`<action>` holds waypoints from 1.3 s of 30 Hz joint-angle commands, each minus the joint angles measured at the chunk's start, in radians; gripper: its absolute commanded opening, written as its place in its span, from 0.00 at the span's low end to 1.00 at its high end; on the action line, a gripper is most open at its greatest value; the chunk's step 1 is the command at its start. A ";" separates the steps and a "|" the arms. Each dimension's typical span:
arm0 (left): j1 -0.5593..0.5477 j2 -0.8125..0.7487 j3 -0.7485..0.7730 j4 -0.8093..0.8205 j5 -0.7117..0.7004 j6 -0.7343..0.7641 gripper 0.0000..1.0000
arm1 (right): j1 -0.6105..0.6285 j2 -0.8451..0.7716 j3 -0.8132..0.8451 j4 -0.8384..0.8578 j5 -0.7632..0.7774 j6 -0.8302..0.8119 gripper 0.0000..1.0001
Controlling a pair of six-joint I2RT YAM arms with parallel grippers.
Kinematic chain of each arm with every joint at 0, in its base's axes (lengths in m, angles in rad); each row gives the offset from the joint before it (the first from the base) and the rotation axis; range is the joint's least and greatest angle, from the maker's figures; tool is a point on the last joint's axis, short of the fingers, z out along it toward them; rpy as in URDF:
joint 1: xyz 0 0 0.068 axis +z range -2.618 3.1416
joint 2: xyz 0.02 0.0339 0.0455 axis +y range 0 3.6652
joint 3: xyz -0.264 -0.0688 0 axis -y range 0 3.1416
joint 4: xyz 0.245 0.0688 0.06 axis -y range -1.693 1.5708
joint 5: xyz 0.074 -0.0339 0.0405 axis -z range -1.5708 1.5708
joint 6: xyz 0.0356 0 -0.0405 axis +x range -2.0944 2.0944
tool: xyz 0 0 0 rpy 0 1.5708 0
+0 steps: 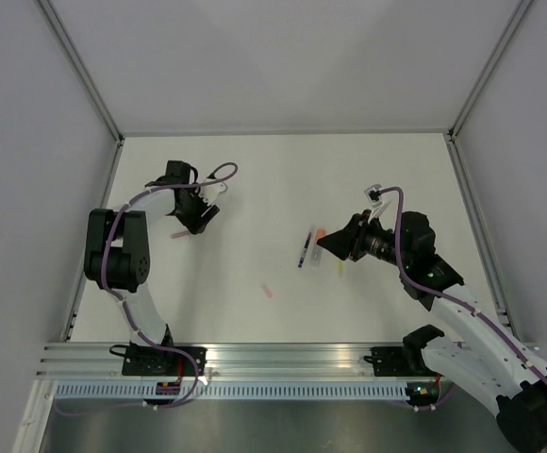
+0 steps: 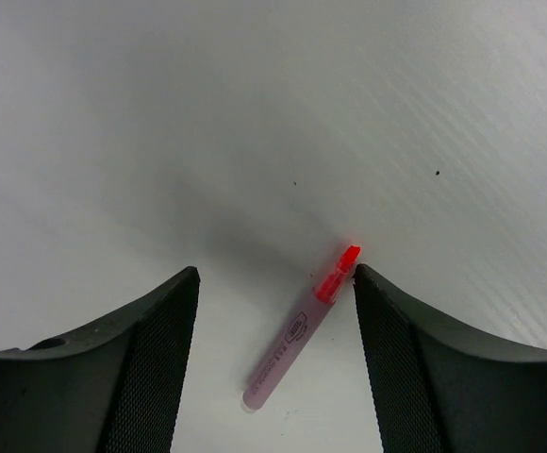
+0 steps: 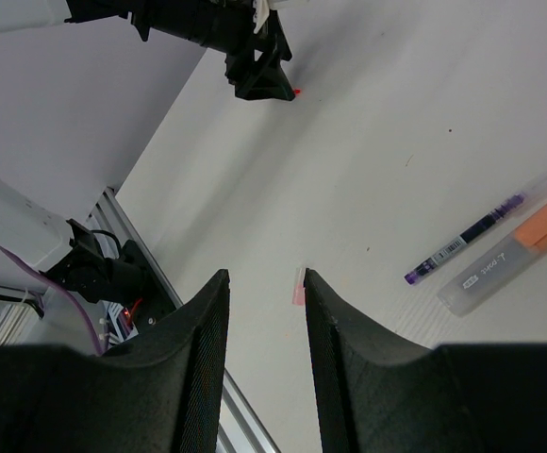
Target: Insert the pens into the pen caps
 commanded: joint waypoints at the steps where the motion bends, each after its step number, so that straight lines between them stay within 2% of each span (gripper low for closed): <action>1: 0.008 0.093 0.011 -0.140 0.079 0.020 0.69 | 0.000 -0.011 0.014 0.039 -0.015 -0.013 0.43; 4: 0.008 0.107 0.034 -0.202 0.087 0.009 0.62 | 0.001 -0.014 0.013 0.031 -0.007 -0.019 0.43; 8: 0.008 0.120 0.031 -0.223 0.093 -0.015 0.59 | 0.001 -0.013 0.011 0.033 -0.006 -0.020 0.43; 10: 0.008 0.127 0.033 -0.240 0.091 -0.028 0.49 | 0.001 -0.010 0.011 0.033 -0.007 -0.020 0.43; 18: 0.006 0.117 0.014 -0.265 0.064 -0.051 0.38 | 0.001 -0.014 0.013 0.033 -0.009 -0.021 0.43; 22: 0.005 0.110 0.007 -0.259 0.042 -0.061 0.11 | 0.001 -0.013 0.013 0.034 -0.010 -0.020 0.43; 23: 0.002 0.107 0.007 -0.255 0.044 -0.066 0.10 | 0.001 -0.011 0.011 0.036 -0.010 -0.020 0.43; 24: 0.000 0.104 0.008 -0.257 0.054 -0.074 0.02 | 0.001 -0.011 0.011 0.037 -0.010 -0.020 0.43; 29: 0.000 0.006 0.011 -0.231 0.238 -0.138 0.02 | 0.001 0.005 0.002 0.062 -0.010 -0.021 0.45; 33: 0.000 -0.123 -0.012 -0.160 0.381 -0.295 0.02 | 0.001 0.010 -0.018 0.122 -0.042 -0.012 0.50; 35: 0.000 -0.232 -0.039 -0.082 0.491 -0.369 0.02 | 0.001 0.024 -0.012 0.145 -0.048 -0.023 0.52; 36: 0.000 -0.278 -0.057 -0.038 0.584 -0.458 0.02 | 0.003 0.028 -0.009 0.154 -0.055 -0.027 0.54; 38: -0.001 -0.381 -0.154 0.173 0.665 -0.582 0.02 | 0.009 0.056 -0.006 0.195 -0.061 -0.027 0.57; 39: -0.003 -0.492 -0.195 0.270 0.720 -0.733 0.02 | 0.026 0.067 -0.004 0.214 -0.062 -0.027 0.59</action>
